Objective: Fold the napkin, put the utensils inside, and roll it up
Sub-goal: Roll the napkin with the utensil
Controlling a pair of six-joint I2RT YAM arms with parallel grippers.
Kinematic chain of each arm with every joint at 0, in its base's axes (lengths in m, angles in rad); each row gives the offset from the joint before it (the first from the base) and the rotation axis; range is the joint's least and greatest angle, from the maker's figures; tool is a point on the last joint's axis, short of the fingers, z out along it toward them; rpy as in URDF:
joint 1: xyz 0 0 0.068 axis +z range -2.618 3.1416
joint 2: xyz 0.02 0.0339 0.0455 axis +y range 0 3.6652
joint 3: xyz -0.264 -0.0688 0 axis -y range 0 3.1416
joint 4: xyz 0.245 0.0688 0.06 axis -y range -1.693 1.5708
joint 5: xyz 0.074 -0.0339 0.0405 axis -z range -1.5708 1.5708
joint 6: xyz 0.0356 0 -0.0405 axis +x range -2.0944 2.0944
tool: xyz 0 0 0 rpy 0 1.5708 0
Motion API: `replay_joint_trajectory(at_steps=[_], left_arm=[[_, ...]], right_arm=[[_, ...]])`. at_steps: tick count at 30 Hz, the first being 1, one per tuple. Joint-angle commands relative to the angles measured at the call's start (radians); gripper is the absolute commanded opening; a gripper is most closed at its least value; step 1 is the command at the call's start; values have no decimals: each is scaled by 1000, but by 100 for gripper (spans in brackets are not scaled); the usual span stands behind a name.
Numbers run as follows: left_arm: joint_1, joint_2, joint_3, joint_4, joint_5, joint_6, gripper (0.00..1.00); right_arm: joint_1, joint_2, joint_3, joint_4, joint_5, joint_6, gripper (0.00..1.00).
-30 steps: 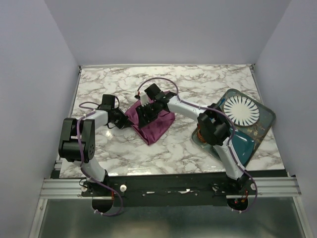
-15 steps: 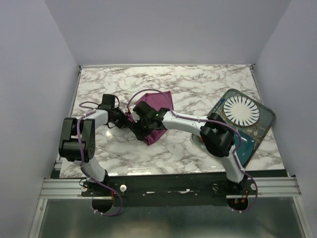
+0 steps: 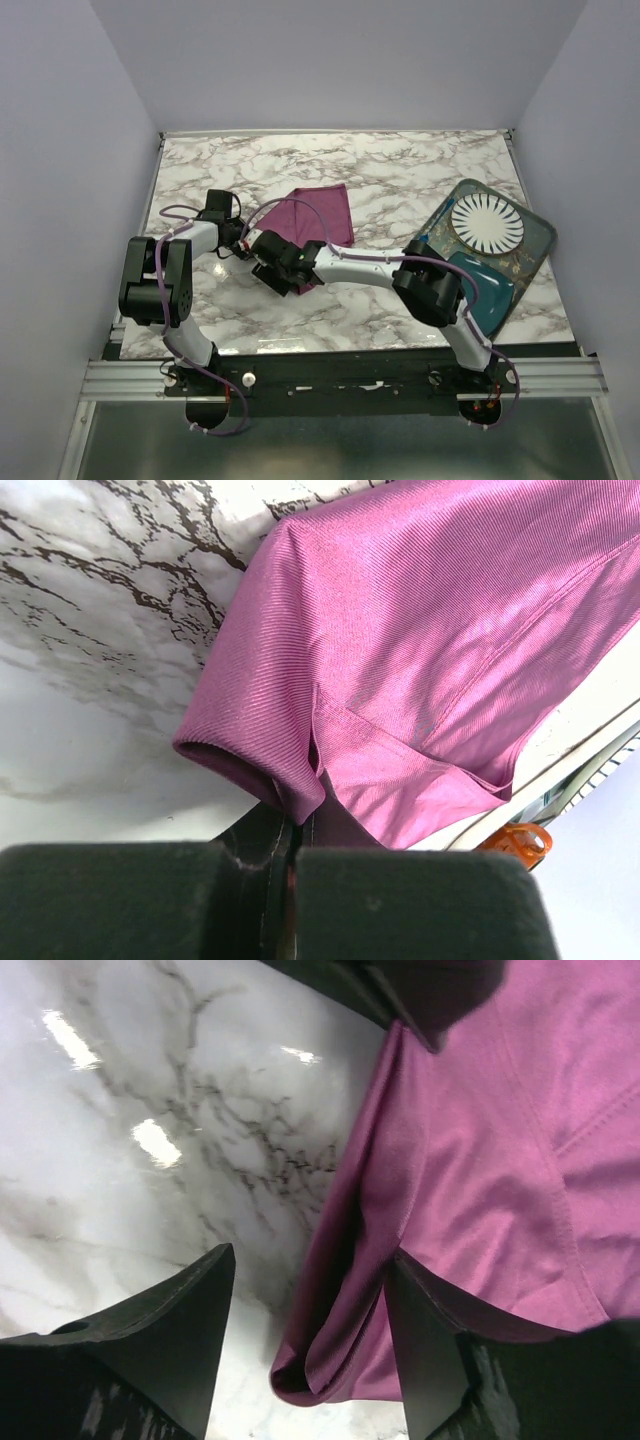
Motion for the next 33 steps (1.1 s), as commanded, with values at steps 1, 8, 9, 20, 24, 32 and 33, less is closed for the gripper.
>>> replay_joint_trajectory(at_steps=[1,8,9,20,24,32,33], left_arm=[[3,42,-11,-66,-82,15,0],[3,49,-9,-66,-84,19,0],[1,47,-9,-66,-85,22,0],[1,43,26,-84,-113,159,13],[-5,15,38,-92,-122,206,26],[-12,-95,73,-158,-142,332,53],[-12,-127,75,-176,-145,340,54]], right_arm=[[-8,23,-36,9,131,39,61],[-11,14,-62,8,150,28,38],[-13,11,-62,8,117,28,33],[-175,9,-54,-3,-470,86,7],[-255,53,-39,-5,-723,118,0],[-364,174,11,-5,-978,221,1],[-370,187,18,-8,-1005,233,1]])
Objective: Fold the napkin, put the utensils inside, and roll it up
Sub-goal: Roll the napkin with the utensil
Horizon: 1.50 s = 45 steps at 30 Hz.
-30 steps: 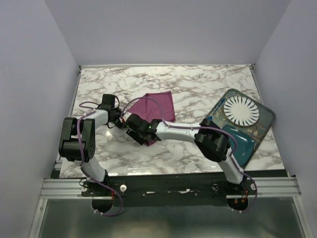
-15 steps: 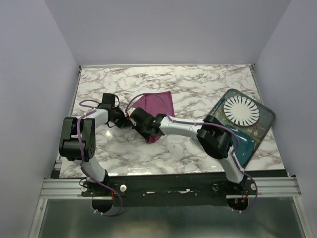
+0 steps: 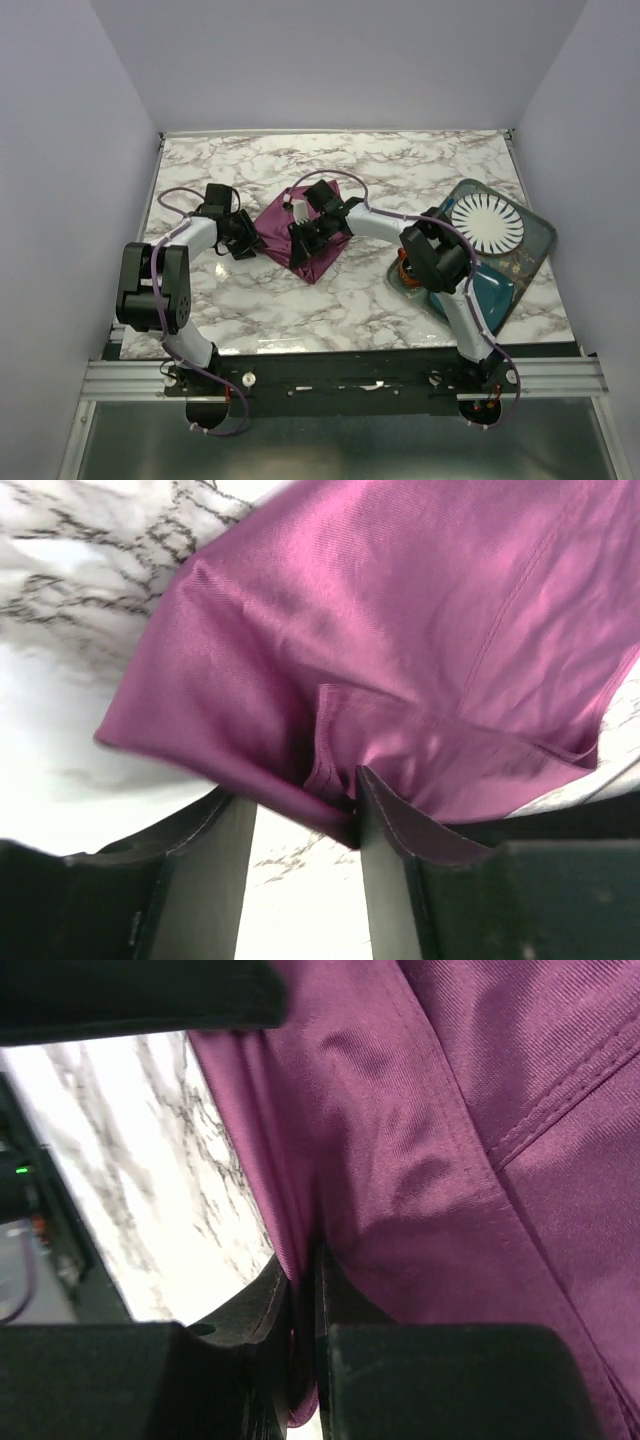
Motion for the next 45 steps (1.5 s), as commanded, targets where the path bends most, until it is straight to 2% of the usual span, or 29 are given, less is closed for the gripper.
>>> replay_joint_trajectory(at_steps=[1,3,9,14,16,19,25,37,39,42,43,45], left_arm=[[-3,-116,21,-95,-73,112,54],[-6,-168,-11,-91,-67,103,54],[-38,-259,-114,-19,-31,44,44],[-81,-217,-131,29,5,15,15],[-90,-188,-134,61,14,-3,7],[-102,-150,-138,122,28,-20,0],[-114,-78,-131,198,42,-72,0],[-114,34,-112,245,-20,-101,0],[-116,66,-106,232,-27,-104,0],[-115,103,-95,186,-55,-118,0],[-113,109,-97,176,-64,-117,0],[-114,114,-120,188,-66,-120,0]], right_arm=[[-29,110,21,-54,-187,76,1],[-37,133,30,-55,-223,93,0],[-69,172,52,-58,-275,145,1],[-75,182,63,-58,-270,157,1],[-77,185,66,-58,-272,162,1],[-77,187,69,-57,-269,163,0],[-76,189,83,-74,-258,160,0],[-77,201,129,-133,-254,130,1],[-77,192,138,-150,-250,117,7],[-77,163,167,-222,-191,82,24],[-76,150,196,-253,-131,65,33],[-77,105,220,-328,-65,21,42]])
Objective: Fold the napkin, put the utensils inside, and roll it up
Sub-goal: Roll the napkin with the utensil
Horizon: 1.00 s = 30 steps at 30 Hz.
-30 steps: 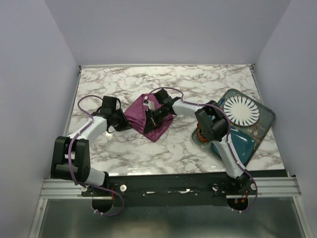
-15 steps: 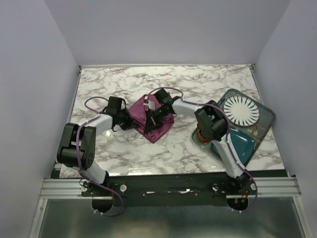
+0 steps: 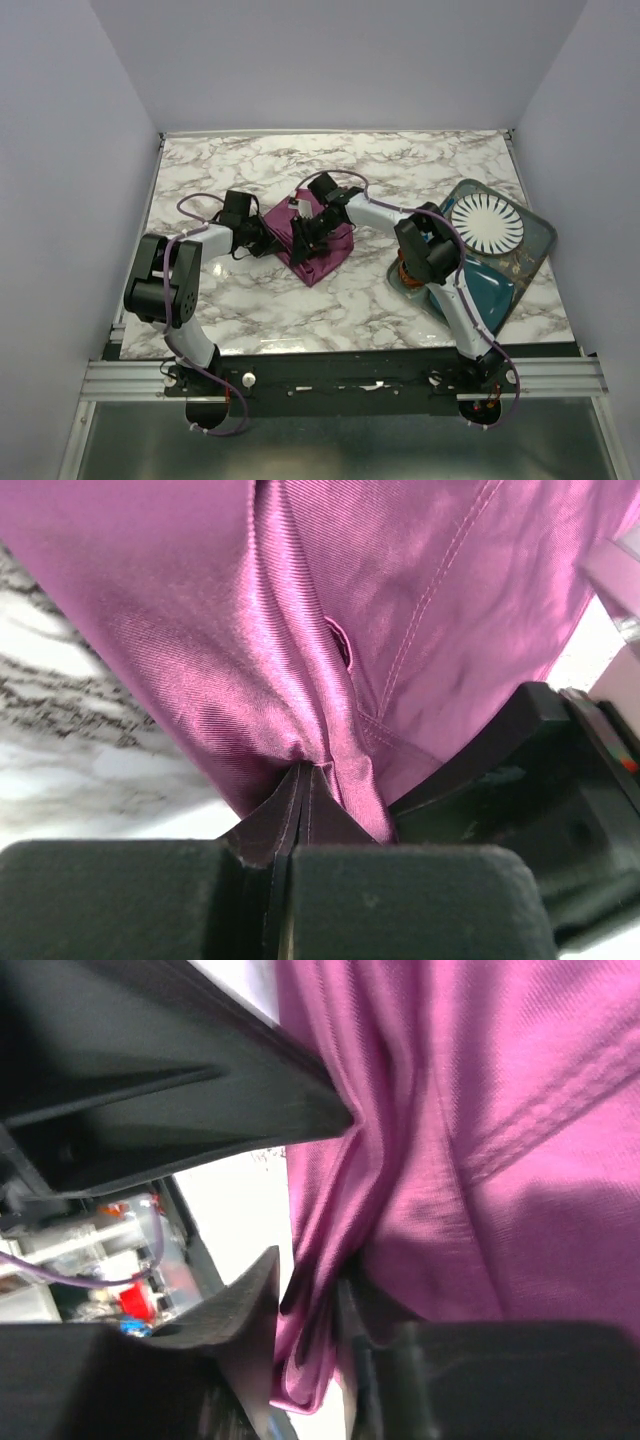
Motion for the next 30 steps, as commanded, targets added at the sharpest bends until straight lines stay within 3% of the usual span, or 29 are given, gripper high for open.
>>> replay_joint_trajectory(at_steps=[1,5,10,12,13,16,17,20,30], left_arm=[[-2,75,-49,-45,-110,8,0],[0,87,-62,-34,-99,-10,0],[0,95,-56,-35,-94,-17,0],[-2,98,-56,-40,-91,-17,0],[0,98,-54,-41,-90,-17,0],[-2,98,-52,-51,-91,-20,0],[-2,100,-49,-52,-90,-20,0],[-2,103,-48,-58,-88,-20,0],[1,117,-34,-72,-82,-24,0]], right_arm=[[8,-62,74,-213,269,-117,45],[10,-154,87,-296,419,-179,60],[41,-312,-31,-235,581,-175,64],[67,-340,-70,-172,565,-160,63],[73,-348,-93,-150,521,-152,61],[77,-337,-119,-80,421,-101,30],[77,-319,-122,-68,387,-89,15],[77,-285,-127,-28,316,-72,4],[74,-221,-234,21,394,-110,0]])
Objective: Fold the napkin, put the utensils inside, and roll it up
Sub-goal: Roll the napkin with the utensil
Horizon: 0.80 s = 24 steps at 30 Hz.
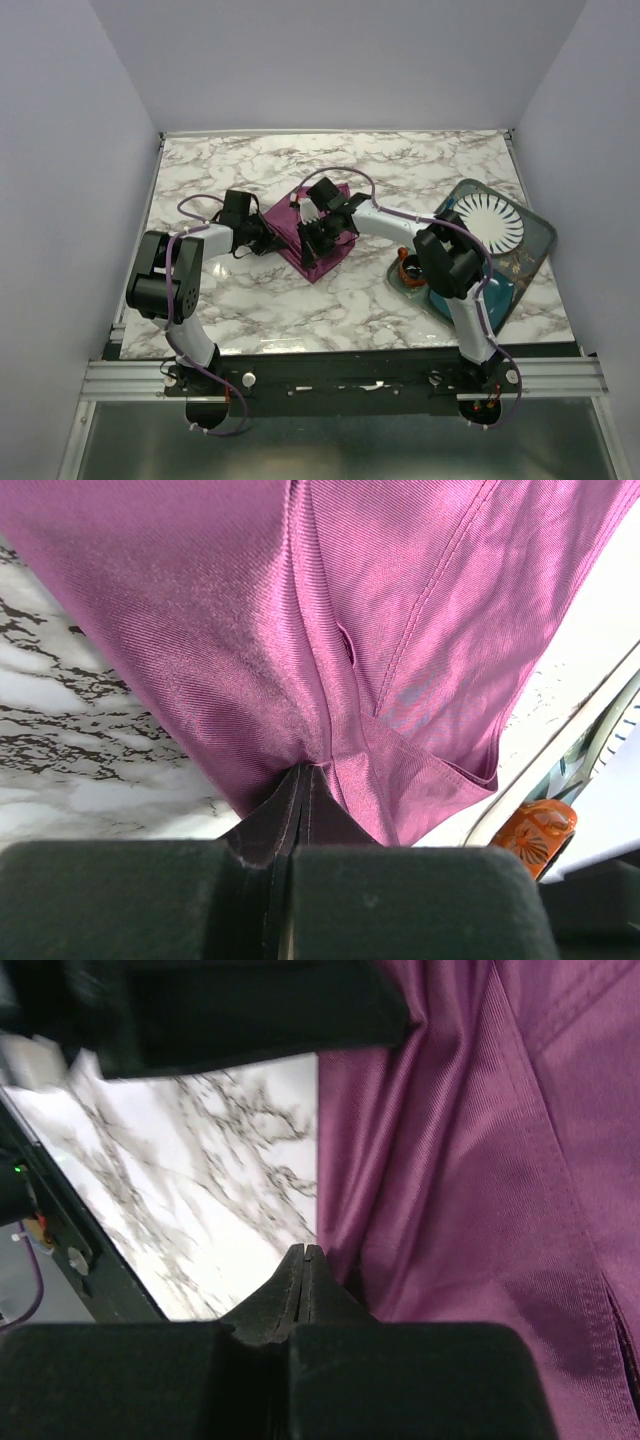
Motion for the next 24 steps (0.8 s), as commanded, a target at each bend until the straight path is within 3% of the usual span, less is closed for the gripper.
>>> replay_joint_trajectory(at_steps=[1,10,17,24], left_arm=[[3,85,-35,-137,-105,34,0],[4,89,-32,-140,-98,39,0],[6,95,-24,-143,-98,38,0],[6,97,-24,-146,-98,35,0]], right_arm=[[-2,20,-96,43,55,-22,1],[-3,-56,-148,31,172,-59,3],[7,-78,-55,6,94,-41,10],[9,14,65,3,58,-21,11]])
